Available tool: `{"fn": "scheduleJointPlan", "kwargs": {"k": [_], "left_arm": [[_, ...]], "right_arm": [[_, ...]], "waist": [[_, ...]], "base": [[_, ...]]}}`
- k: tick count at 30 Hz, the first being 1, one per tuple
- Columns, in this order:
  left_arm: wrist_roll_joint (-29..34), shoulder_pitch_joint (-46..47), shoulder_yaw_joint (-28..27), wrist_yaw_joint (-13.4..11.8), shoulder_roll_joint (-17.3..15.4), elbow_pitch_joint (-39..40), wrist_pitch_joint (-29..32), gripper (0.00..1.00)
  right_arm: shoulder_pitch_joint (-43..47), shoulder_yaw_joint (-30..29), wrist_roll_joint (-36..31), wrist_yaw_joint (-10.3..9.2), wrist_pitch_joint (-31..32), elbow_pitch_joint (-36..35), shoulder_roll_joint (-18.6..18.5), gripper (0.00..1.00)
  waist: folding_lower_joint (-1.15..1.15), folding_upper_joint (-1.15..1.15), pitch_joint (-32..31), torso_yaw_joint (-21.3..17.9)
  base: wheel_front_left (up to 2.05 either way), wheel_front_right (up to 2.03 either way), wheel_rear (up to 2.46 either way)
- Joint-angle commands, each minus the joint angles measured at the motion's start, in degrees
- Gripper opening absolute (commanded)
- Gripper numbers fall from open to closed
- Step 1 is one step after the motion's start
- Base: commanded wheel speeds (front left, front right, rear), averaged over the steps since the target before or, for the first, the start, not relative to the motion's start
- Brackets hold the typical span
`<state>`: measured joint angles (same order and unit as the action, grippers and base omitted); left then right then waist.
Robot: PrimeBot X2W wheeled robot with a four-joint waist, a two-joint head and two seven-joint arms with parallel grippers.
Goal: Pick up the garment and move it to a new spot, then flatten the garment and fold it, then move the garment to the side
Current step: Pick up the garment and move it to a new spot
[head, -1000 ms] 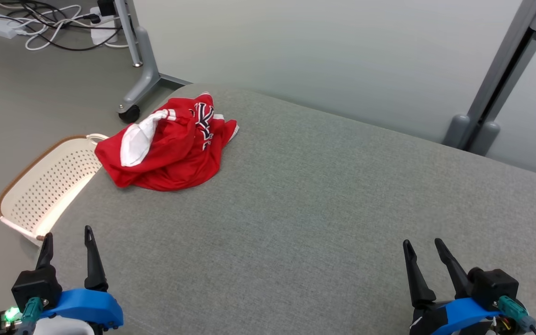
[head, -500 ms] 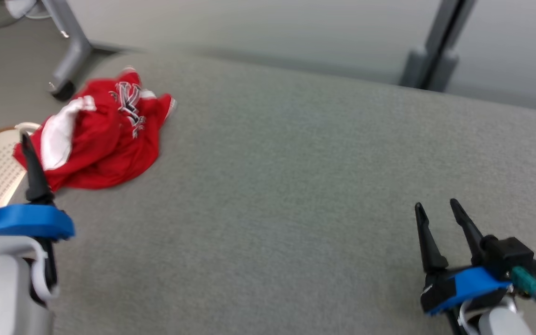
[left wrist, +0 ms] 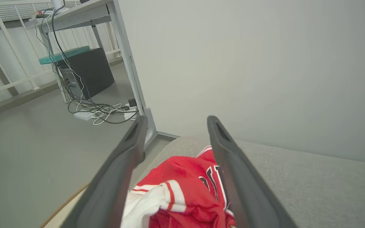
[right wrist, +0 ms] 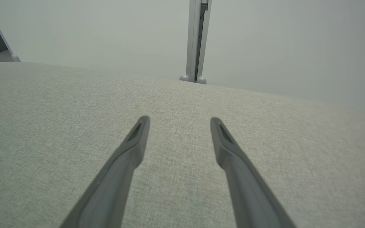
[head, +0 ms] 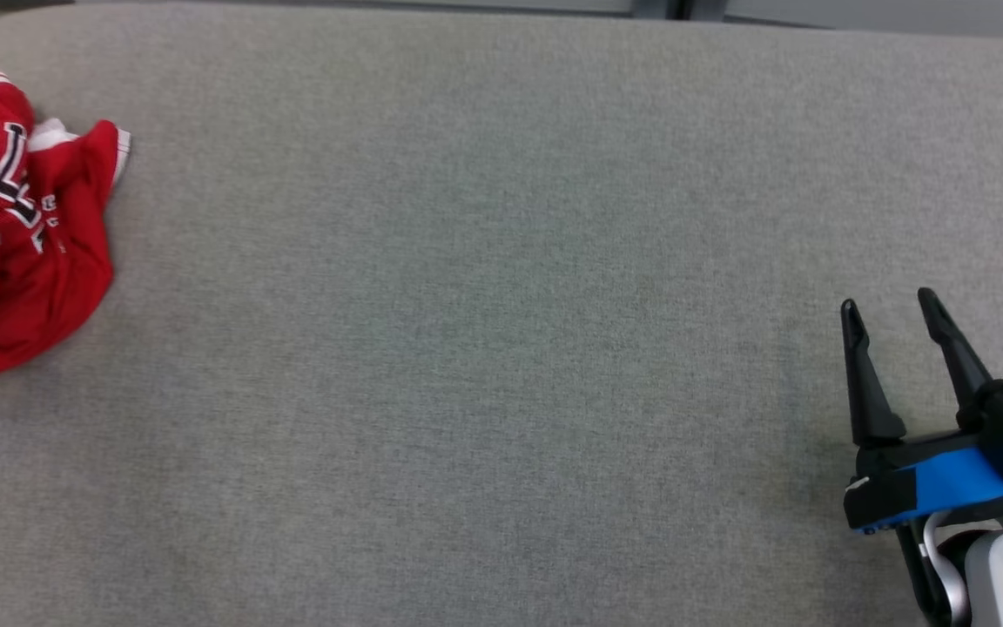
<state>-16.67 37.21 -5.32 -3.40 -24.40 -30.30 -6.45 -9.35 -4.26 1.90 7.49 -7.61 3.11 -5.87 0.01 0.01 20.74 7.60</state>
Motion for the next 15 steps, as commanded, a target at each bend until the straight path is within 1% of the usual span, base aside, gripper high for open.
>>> {"fn": "scheduleJointPlan", "kwargs": {"k": [1, 5, 7, 12, 15], "left_arm": [[-0.39, 1.75, 0.28, 0.77, -0.86, -2.32, 1.33, 1.0], [-1.11, 4.03, 1.56, 2.8, -1.8, -8.47, 5.31, 1.0], [-1.08, 4.85, 2.45, 4.07, -2.0, -12.03, 8.55, 1.0], [-2.74, 6.28, 3.46, 6.54, -1.19, -18.69, 12.55, 1.0], [-4.15, 7.04, 3.51, 7.91, -0.22, -21.71, 13.3, 1.0]], "right_arm": [[-0.99, -0.3, -0.02, 0.01, 0.39, -0.99, -0.7, 1.0], [-1.03, -0.66, 0.21, 0.01, 0.76, -2.01, -1.05, 1.0], [-1.12, -0.78, 0.38, 0.01, 0.82, -2.16, -1.18, 1.0], [-1.87, -0.57, 0.47, 0.01, 1.19, -2.49, -1.28, 1.0], [-2.32, -0.29, 0.51, 0.01, 1.32, -2.64, -1.29, 1.0]], "waist": [[-0.01, -0.01, 1.14, -0.21], [-0.01, -0.01, 2.68, -0.49], [-0.01, -0.01, 3.07, -0.47], [-0.01, -0.01, 3.6, -0.34], [-0.01, -0.01, 3.75, -0.36]], "base": [[0.0, 0.0, 0.0], [0.0, 0.0, 0.0], [0.0, 0.0, 0.0], [0.0, 0.0, 0.0], [0.0, 0.0, 0.0]]}}
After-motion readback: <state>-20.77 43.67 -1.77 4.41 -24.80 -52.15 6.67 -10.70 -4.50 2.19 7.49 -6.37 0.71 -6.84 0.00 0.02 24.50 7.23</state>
